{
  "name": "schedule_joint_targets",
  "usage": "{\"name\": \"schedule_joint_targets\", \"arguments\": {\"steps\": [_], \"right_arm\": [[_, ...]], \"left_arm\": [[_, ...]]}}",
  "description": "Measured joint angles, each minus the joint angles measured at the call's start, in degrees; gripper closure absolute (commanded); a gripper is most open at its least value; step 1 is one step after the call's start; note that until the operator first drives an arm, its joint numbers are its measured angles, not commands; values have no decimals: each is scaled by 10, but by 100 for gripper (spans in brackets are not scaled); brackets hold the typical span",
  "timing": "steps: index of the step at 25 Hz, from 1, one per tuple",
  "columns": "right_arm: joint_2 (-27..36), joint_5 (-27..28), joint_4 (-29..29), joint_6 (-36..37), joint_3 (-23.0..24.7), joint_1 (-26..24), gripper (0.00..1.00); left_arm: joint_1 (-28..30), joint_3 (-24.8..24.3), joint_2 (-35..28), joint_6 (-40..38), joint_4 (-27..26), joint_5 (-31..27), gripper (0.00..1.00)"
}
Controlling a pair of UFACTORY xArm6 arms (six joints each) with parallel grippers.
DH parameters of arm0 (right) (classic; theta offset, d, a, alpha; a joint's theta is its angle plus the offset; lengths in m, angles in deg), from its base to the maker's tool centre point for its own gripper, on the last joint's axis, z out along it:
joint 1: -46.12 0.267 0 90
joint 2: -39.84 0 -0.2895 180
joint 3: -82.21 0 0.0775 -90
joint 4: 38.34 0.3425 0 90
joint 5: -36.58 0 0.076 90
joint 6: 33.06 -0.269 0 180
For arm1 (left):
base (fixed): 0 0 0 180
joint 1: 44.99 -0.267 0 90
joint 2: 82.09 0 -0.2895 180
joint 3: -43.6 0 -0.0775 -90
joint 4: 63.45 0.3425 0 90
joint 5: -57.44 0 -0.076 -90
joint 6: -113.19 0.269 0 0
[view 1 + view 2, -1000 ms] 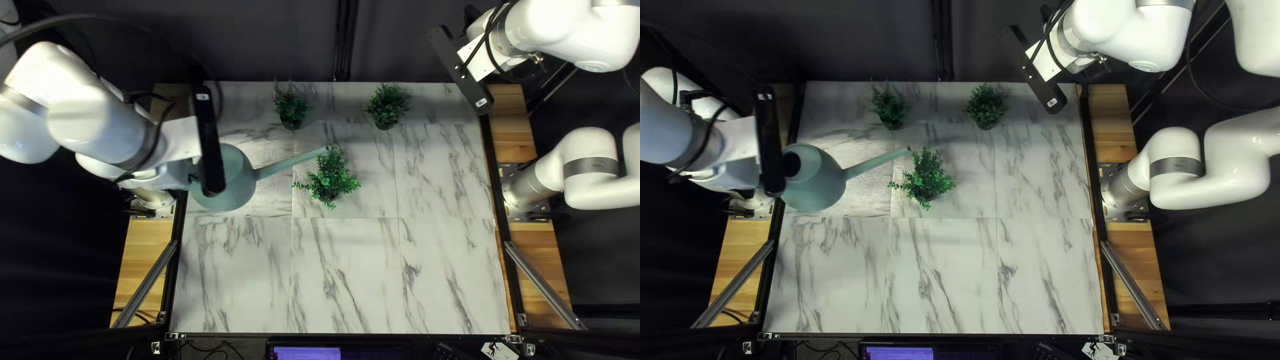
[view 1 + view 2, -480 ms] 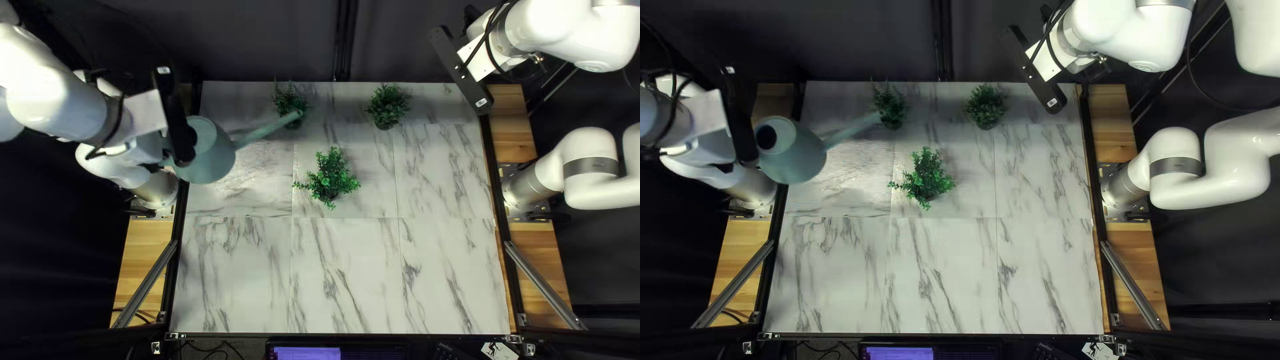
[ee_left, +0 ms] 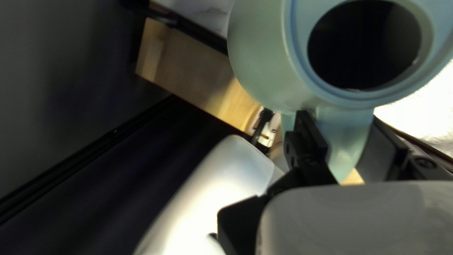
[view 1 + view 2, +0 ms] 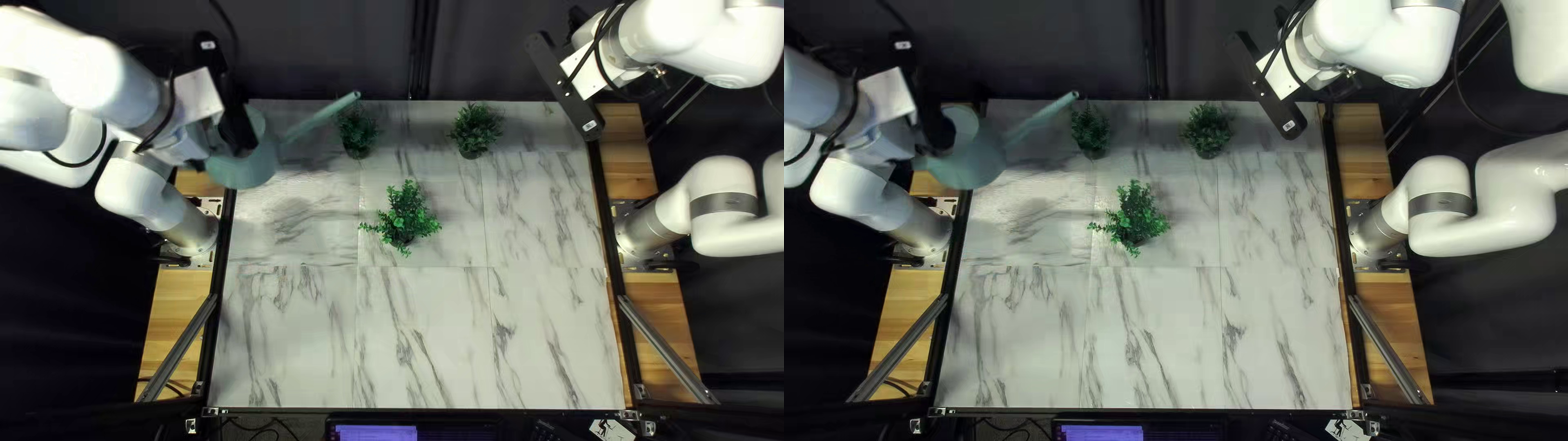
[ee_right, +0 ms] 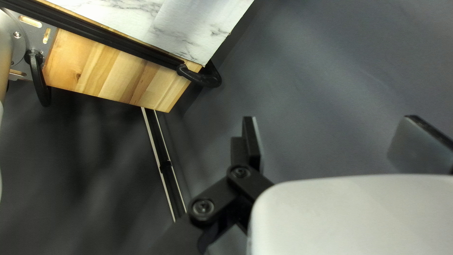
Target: Lift water spout off of table. Pick up water spout to simulate watering fake plants
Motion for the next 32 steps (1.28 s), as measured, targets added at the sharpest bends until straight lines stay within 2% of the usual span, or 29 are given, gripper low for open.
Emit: {"name": "schedule_joint_targets", "arguments": {"steps": [15,24,32], "right_arm": [[0,0,0,0,0,0,0],[0,0,0,0,0,0,0],[0,0,0,0,0,0,0]], "left_arm": [[-44,26,33,26,5,-38,100],[-16,91,115,5,-33,-86,100],[-37,96,154,7,-44,-87,100]]}}
